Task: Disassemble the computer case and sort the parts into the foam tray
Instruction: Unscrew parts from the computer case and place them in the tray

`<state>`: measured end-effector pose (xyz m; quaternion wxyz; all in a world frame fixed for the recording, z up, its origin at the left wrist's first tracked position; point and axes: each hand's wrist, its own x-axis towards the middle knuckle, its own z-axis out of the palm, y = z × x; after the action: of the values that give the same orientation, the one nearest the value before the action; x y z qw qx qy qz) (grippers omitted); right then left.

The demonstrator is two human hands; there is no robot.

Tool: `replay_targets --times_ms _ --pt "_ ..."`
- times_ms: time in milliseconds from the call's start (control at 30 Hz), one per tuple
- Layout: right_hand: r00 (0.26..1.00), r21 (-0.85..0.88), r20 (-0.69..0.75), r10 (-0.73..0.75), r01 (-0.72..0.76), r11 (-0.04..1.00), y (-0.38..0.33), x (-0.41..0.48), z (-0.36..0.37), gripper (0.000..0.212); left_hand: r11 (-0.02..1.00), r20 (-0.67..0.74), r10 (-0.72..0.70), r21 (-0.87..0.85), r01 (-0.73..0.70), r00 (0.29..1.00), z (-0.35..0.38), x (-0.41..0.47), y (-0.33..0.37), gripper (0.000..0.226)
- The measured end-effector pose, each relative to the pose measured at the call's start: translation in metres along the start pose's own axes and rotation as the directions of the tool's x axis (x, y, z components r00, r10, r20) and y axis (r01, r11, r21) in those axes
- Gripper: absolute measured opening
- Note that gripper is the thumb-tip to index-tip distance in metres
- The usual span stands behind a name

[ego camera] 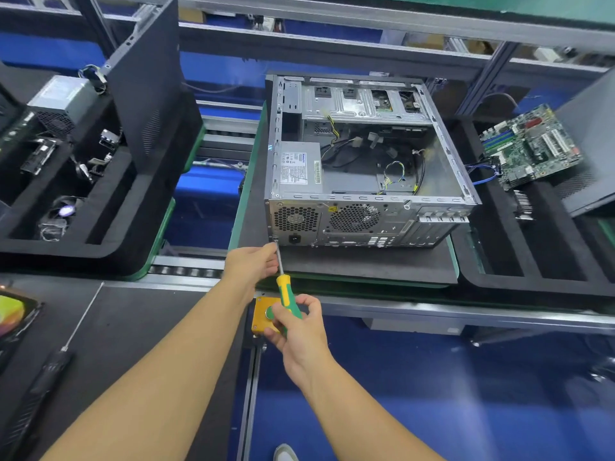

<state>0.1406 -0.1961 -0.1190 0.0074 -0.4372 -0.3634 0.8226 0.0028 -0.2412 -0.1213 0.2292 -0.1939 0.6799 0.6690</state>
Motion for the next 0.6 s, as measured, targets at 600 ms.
replay_targets --times_ms 600 --pt "0.974 -0.272 0.196 -0.117 0.169 0.947 0.002 -0.012 -0.028 0.017 0.952 0.049 -0.11 -0.281 0.119 0.993 0.015 0.01 0.001 0.023"
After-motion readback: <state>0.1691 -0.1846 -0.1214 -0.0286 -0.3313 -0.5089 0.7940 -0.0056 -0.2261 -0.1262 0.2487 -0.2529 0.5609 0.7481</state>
